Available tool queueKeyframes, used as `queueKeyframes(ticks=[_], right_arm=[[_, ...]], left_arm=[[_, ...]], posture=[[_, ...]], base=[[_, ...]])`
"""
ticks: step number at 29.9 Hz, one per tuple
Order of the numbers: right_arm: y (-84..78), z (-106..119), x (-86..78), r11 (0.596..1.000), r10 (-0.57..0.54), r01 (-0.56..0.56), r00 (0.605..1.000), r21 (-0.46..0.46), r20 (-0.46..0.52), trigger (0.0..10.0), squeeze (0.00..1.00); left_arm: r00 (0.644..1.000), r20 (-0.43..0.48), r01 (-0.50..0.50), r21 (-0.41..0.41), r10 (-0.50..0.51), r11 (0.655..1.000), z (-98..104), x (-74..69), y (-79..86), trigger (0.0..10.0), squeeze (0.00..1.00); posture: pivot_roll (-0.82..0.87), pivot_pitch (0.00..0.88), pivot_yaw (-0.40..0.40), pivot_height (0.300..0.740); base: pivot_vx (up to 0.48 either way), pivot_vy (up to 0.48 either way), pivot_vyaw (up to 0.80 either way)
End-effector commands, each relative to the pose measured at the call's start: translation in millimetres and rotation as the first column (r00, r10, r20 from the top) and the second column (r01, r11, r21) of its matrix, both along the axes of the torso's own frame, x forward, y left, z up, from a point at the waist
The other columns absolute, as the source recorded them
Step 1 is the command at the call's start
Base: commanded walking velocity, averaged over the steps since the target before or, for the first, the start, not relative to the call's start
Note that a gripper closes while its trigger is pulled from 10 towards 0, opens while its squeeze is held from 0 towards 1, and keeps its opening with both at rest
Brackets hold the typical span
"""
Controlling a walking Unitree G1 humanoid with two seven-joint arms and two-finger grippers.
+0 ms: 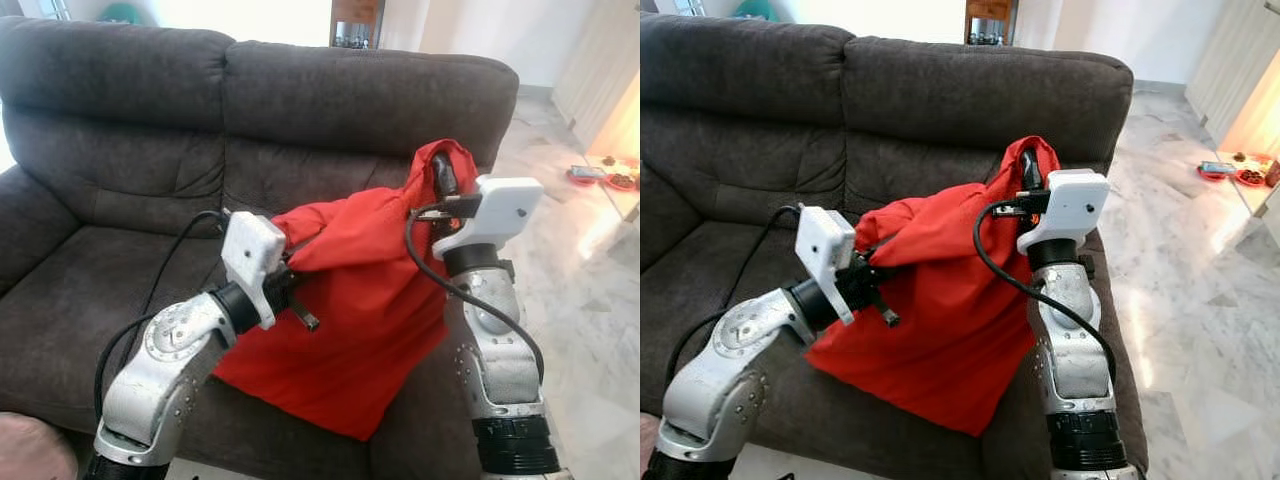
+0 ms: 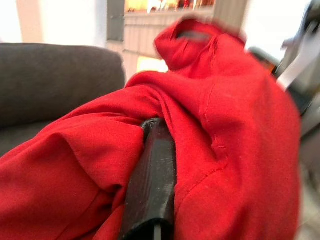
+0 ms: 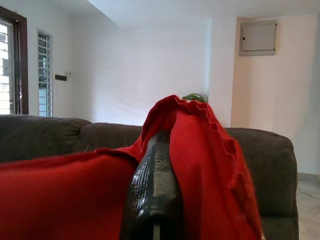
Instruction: Move the pillow to the sofa from floor
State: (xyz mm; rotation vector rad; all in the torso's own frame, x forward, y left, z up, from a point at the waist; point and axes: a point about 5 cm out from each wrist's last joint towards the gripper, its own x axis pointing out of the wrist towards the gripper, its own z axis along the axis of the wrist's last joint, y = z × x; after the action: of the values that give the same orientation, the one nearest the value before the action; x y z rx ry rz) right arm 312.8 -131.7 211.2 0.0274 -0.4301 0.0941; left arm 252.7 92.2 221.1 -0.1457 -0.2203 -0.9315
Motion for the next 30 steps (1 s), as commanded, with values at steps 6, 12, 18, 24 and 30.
queueKeyframes(ticks=[6, 12, 18, 24, 30], right_arm=[[14.3, 10.7, 0.3, 0.997, 0.07, -0.069, 0.996, -0.022, 0.059, 10.0, 0.0], [16.0, 7.7, 0.8, 0.997, 0.077, -0.076, 0.996, -0.022, 0.049, 10.0, 0.0], [17.8, 5.1, 0.5, 0.996, 0.089, -0.088, 0.995, -0.024, 0.041, 10.0, 0.0], [19.6, 2.5, 0.9, 0.995, 0.101, -0.1, 0.994, -0.03, 0.03, 10.0, 0.0], [25.9, -2.7, -0.3, 0.989, 0.136, -0.135, 0.991, -0.066, 0.011, 10.0, 0.0]], left_arm=[[0.987, 0.047, 0.158, -0.134, -0.153, 0.978, 29.4, -9.2, -11.3, 10.0, 0.0], [0.993, -0.02, 0.116, -0.007, -0.116, 0.993, 8.1, -8.4, -6.5, 10.0, 0.0], [0.998, -0.056, 0.051, 0.191, -0.041, 0.98, -22.8, -4.1, -0.2, 10.0, 0.0], [0.997, -0.072, 0.057, 0.231, -0.041, 0.971, -32.4, -4.4, 0.1, 10.0, 0.0], [0.999, -0.048, 0.015, 0.244, -0.003, 0.97, -38.1, -1.6, 1.3, 10.0, 0.08]], posture=[[0.17, 0.0, -0.051, 0.74], [0.17, 0.0, -0.051, 0.74], [0.17, 0.0, -0.056, 0.74], [0.17, 0.0, -0.059, 0.74], [0.16, 0.0, -0.062, 0.74]], base=[[0.0, 0.0, 0.0], [0.0, 0.0, 0.0], [0.0, 0.0, 0.0], [0.0, 0.0, 0.0], [0.0, 0.0, 0.0]])
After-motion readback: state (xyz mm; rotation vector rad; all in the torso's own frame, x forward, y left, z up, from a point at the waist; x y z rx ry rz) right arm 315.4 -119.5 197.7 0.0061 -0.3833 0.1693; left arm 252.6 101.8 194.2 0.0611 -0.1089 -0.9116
